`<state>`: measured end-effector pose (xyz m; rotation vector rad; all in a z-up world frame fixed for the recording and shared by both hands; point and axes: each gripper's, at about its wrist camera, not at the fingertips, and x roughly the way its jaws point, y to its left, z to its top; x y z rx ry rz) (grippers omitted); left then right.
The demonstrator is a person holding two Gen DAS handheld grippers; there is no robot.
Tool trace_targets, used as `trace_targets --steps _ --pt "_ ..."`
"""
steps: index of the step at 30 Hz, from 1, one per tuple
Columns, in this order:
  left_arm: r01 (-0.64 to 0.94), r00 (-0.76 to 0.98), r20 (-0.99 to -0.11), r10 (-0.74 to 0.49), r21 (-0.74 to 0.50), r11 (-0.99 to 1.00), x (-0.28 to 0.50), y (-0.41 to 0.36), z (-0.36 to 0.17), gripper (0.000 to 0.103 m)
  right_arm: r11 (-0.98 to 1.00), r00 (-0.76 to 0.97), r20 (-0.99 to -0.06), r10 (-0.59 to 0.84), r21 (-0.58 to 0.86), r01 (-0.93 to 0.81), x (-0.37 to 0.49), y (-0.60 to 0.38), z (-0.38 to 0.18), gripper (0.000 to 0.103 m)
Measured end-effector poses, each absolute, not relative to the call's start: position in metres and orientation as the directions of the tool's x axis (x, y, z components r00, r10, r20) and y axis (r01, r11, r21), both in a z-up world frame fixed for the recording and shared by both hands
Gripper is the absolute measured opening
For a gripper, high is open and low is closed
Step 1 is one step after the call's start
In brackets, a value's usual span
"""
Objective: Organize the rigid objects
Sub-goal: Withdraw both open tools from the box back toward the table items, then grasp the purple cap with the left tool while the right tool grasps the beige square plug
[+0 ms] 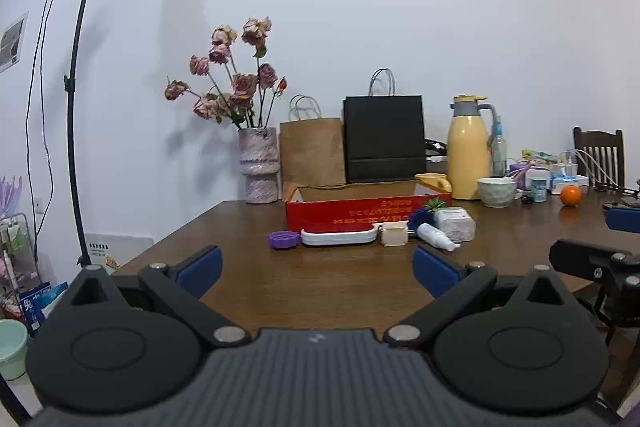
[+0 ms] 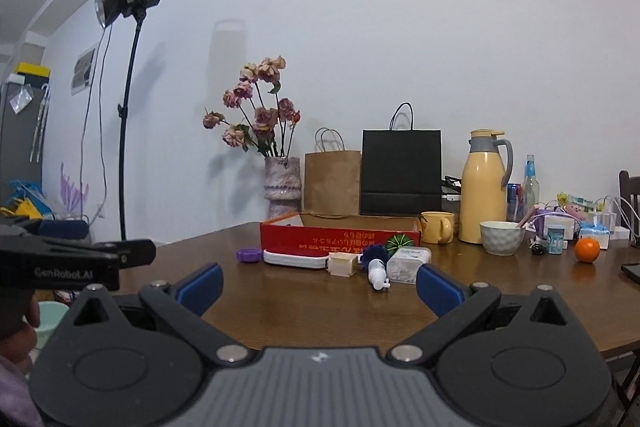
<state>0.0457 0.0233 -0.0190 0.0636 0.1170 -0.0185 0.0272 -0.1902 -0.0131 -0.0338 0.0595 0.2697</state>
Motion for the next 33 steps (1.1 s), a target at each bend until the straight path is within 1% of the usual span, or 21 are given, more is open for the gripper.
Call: trace_targets --steps 3,7,11,12,16,19,21,23,25,27,31,33 --pt "0.002 0.992 -0.126 0.006 0.065 0.998 0.059 0.026 -0.022 0.103 0.964 0.962 -0.080 0.262 -0.014 -0.264 0.044 -0.190 -0.014 0.100" --pt "-0.006 0.986 -0.165 0.014 0.051 0.999 0.081 0.031 -0.023 0.103 0.966 0.959 -0.117 0.258 0.011 -0.259 0.072 -0.193 -0.014 0.091" --pt "-0.025 0.981 -0.193 0.034 0.048 0.999 0.107 0.036 -0.022 0.103 0.966 0.945 -0.201 0.257 0.056 -0.251 0.106 -0.196 -0.015 0.083" --pt "-0.029 0.978 -0.205 0.038 0.048 0.998 0.115 0.037 -0.022 0.103 0.964 0.939 -0.218 0.266 0.074 -0.256 0.115 -0.196 -0.016 0.080" --pt "-0.024 0.966 -0.257 0.034 0.041 0.999 0.147 0.043 -0.022 0.103 0.961 0.920 -0.280 0.273 0.118 -0.249 0.150 -0.197 -0.018 0.075" --pt "-0.004 0.956 -0.295 0.014 0.035 0.999 0.169 0.048 -0.023 0.103 0.961 0.910 -0.310 0.274 0.134 -0.243 0.178 -0.195 -0.016 0.075" --pt "-0.003 0.944 -0.329 0.016 0.040 0.999 0.189 0.050 -0.023 0.103 0.959 0.909 -0.308 0.281 0.134 -0.251 0.193 -0.192 -0.013 0.075" --pt "0.006 0.932 -0.364 0.002 0.023 1.000 0.212 0.056 -0.020 0.100 0.959 0.908 -0.309 0.284 0.114 -0.261 0.211 -0.186 -0.009 0.075" --pt "0.019 0.920 -0.392 -0.022 -0.013 1.000 0.232 0.064 -0.017 0.092 0.958 0.906 -0.311 0.287 0.096 -0.271 0.229 -0.180 -0.005 0.075" --pt "0.028 0.911 -0.412 -0.039 -0.034 0.999 0.254 0.071 -0.013 0.090 0.957 0.897 -0.334 0.289 0.082 -0.277 0.251 -0.173 -0.002 0.075" --pt "0.041 0.904 -0.425 -0.041 -0.010 0.999 0.298 0.078 -0.007 0.090 0.955 0.871 -0.397 0.288 0.050 -0.293 0.297 -0.156 -0.001 0.075" --pt "0.032 0.890 -0.457 -0.018 0.024 0.999 0.326 0.079 -0.010 0.090 0.953 0.860 -0.420 0.289 0.038 -0.302 0.319 -0.148 -0.003 0.075"
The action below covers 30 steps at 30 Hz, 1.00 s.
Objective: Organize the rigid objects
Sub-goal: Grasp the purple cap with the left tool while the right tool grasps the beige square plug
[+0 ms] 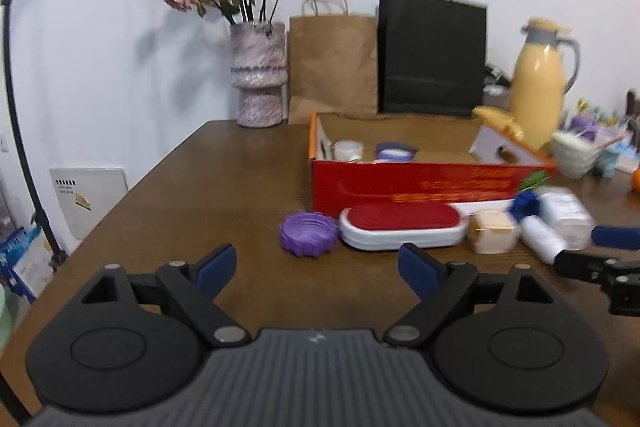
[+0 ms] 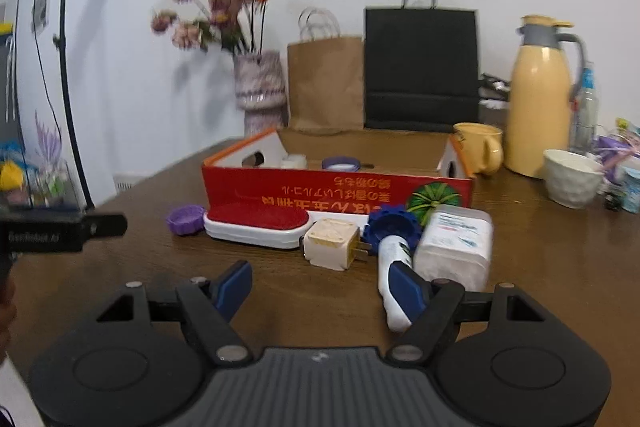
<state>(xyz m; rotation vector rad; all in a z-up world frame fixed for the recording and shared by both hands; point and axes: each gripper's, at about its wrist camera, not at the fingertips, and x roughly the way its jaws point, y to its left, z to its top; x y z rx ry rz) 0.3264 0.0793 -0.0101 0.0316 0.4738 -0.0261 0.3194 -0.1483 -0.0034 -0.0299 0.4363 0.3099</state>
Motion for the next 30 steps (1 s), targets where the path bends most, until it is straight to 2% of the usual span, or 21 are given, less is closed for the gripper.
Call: trace_targets --steps 3,5,9,12,18,20,22,24,30 --pt "0.073 0.857 -0.513 -0.050 0.025 0.997 0.363 0.083 -0.017 0.090 0.952 0.844 -0.453 0.289 0.046 -0.301 0.355 -0.139 -0.009 0.074" --pt "0.058 0.839 -0.543 -0.029 0.038 0.998 0.387 0.086 -0.025 0.090 0.958 0.837 -0.474 0.272 0.053 -0.282 0.377 -0.135 -0.011 0.070" --pt "0.037 0.804 -0.594 -0.014 0.026 0.999 0.424 0.095 -0.038 0.073 0.968 0.823 -0.515 0.239 0.055 -0.246 0.409 -0.127 -0.019 0.061" --pt "0.048 0.789 -0.612 -0.047 -0.015 0.999 0.439 0.104 -0.046 0.071 0.966 0.811 -0.528 0.252 0.080 -0.247 0.417 -0.124 -0.025 0.061" --pt "0.067 0.791 -0.609 -0.056 -0.004 0.998 0.454 0.100 -0.049 0.071 0.972 0.827 -0.523 0.206 0.012 -0.234 0.425 -0.111 -0.027 0.064" --pt "0.070 0.800 -0.598 -0.045 0.018 0.997 0.457 0.096 -0.049 0.068 0.973 0.832 -0.519 0.195 -0.007 -0.233 0.426 -0.108 -0.027 0.060" --pt "0.063 0.801 -0.597 -0.036 0.024 0.998 0.459 0.095 -0.050 0.054 0.973 0.837 -0.514 0.187 -0.018 -0.228 0.424 -0.108 -0.026 0.046" --pt "0.061 0.806 -0.591 -0.037 0.021 0.998 0.458 0.095 -0.051 0.054 0.971 0.833 -0.511 0.211 0.008 -0.240 0.422 -0.112 -0.025 0.041" --pt "0.070 0.829 -0.557 -0.034 0.044 0.997 0.424 0.089 -0.041 0.053 0.961 0.821 -0.517 0.241 0.007 -0.278 0.404 -0.115 -0.024 0.041"
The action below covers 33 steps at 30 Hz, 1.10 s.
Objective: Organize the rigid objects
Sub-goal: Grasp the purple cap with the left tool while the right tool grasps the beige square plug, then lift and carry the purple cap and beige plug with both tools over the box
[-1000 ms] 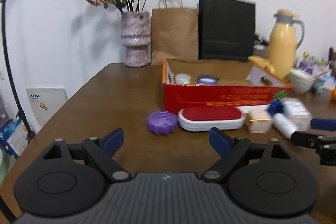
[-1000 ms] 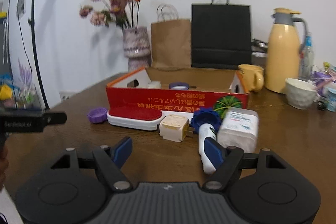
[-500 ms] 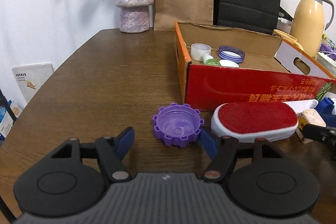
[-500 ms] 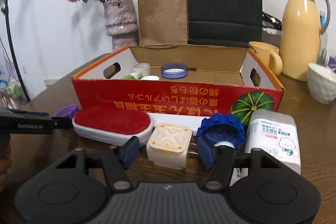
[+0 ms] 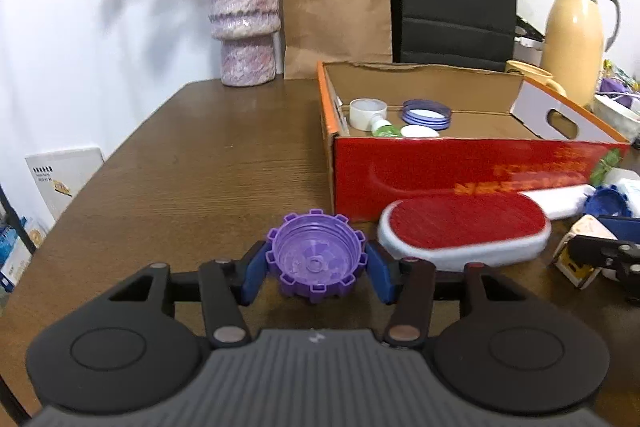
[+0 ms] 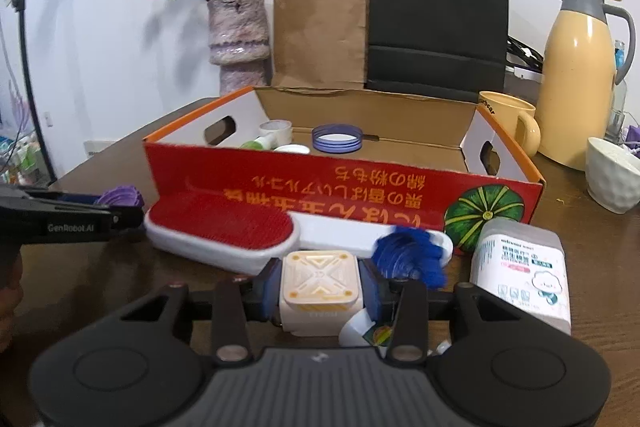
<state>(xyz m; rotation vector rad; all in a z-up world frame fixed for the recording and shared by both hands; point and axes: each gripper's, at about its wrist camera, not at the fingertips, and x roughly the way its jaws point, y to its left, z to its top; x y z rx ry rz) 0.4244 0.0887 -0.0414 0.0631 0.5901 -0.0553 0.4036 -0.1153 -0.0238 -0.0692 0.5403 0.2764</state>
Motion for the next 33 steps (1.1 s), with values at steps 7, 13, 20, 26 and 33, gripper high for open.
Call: trace_targets --steps 7,13,20,26,33 --pt "0.048 0.860 -0.508 -0.044 -0.005 0.999 0.342 0.079 -0.029 0.053 0.939 0.805 -0.511 0.300 0.008 -0.344 0.349 -0.118 -0.024 0.041" --pt "0.026 0.881 -0.471 -0.037 -0.031 0.999 0.283 0.064 -0.017 0.053 0.922 0.817 -0.471 0.332 -0.020 -0.386 0.296 -0.118 -0.022 0.041" --pt "0.023 0.918 -0.396 -0.015 0.017 1.000 0.220 0.036 -0.008 0.053 0.915 0.864 -0.370 0.341 -0.079 -0.395 0.227 -0.133 -0.008 0.041" --pt "0.015 0.931 -0.366 0.003 0.045 0.999 0.166 0.015 -0.012 0.054 0.924 0.881 -0.335 0.333 -0.069 -0.375 0.173 -0.152 -0.006 0.041" --pt "0.024 0.956 -0.293 -0.008 0.050 0.998 0.107 0.001 -0.007 0.054 0.938 0.907 -0.281 0.314 -0.055 -0.341 0.117 -0.175 -0.001 0.041"
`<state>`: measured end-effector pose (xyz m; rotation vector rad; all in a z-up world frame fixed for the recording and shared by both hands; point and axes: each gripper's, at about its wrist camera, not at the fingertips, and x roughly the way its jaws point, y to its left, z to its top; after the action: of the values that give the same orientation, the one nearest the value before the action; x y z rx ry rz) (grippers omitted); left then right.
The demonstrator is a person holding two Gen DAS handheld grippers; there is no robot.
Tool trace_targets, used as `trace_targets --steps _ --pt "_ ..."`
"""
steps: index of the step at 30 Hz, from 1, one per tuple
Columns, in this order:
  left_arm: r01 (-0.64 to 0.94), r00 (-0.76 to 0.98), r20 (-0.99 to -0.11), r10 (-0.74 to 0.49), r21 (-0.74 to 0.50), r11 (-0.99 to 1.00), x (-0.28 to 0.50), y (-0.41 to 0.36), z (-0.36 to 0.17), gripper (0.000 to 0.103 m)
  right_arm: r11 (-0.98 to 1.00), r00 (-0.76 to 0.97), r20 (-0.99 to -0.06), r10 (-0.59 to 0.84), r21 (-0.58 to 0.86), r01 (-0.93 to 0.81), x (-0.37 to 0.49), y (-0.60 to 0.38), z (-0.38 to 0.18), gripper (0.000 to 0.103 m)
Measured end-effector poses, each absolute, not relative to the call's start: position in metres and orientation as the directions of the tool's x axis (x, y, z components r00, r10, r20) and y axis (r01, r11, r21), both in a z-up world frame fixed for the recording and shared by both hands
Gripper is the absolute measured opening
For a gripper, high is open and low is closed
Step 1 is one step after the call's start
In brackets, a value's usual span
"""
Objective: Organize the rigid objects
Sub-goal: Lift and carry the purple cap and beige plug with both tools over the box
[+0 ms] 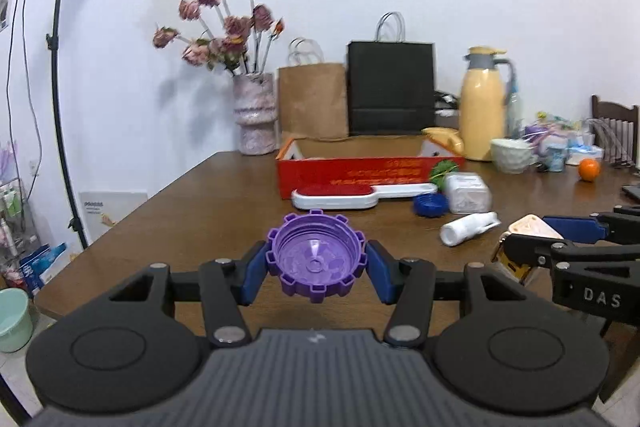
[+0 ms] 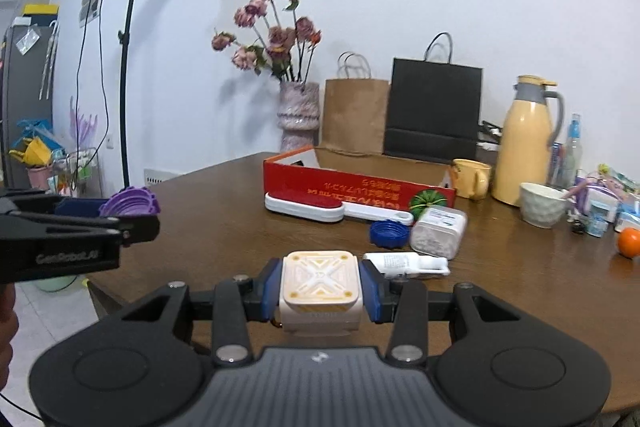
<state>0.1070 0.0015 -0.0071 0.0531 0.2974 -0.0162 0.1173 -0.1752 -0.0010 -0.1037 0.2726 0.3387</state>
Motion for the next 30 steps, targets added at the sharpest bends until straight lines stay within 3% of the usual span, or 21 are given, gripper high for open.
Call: trace_targets --steps 9,17,30 --pt "0.092 0.977 -0.198 -0.076 0.070 0.993 0.039 -0.005 -0.005 0.054 0.969 0.957 -0.179 0.229 -0.056 -0.243 0.046 -0.189 0.002 0.041" --pt "0.085 0.984 -0.160 -0.077 0.046 0.995 0.036 -0.005 0.006 0.054 0.966 0.963 -0.118 0.242 -0.061 -0.250 0.028 -0.186 0.008 0.041" --pt "0.099 0.984 -0.150 -0.091 0.042 0.994 0.063 -0.010 0.004 0.054 0.972 0.967 -0.124 0.222 -0.043 -0.229 0.053 -0.190 0.003 0.041"
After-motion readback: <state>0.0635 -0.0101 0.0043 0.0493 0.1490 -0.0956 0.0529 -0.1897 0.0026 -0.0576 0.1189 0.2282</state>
